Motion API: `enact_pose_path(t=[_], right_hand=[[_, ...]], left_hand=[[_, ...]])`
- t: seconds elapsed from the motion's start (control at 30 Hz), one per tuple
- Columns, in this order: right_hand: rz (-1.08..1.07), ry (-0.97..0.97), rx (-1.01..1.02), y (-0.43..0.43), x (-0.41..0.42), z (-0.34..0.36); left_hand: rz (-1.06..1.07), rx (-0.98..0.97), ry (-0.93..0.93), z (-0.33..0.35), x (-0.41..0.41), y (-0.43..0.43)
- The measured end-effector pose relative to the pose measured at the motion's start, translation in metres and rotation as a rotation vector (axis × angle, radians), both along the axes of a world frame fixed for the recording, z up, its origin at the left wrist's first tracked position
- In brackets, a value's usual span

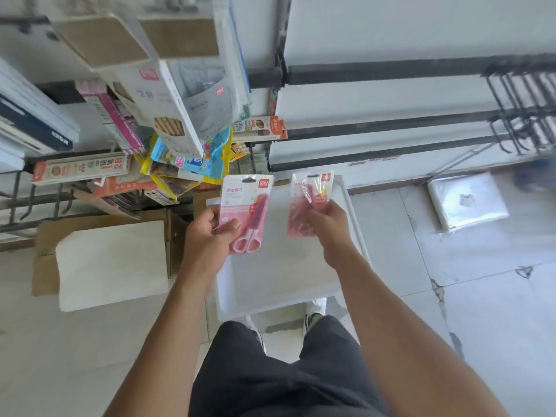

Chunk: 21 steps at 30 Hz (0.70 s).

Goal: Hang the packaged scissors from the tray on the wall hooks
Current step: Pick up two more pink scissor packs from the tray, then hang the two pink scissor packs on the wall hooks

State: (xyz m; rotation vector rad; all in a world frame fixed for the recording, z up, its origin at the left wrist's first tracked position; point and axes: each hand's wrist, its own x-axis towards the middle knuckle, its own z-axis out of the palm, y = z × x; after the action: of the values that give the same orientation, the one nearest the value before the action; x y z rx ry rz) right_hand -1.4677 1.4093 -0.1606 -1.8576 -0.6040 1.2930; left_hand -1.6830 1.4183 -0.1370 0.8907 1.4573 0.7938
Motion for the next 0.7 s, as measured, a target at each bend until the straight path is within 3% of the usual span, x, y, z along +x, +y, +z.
enact_pose_path(t=[0.4,0.7], right_hand=[[0.038,0.095,0.405,-0.033,0.056,0.133],[0.131,0.167,0.633,-0.080,0.154,0.205]], left_hand=[[-0.022,0.283,-0.115,0.120,0.049,-0.003],[0.054,0.496,-0.125,0.196,0.154,-0.058]])
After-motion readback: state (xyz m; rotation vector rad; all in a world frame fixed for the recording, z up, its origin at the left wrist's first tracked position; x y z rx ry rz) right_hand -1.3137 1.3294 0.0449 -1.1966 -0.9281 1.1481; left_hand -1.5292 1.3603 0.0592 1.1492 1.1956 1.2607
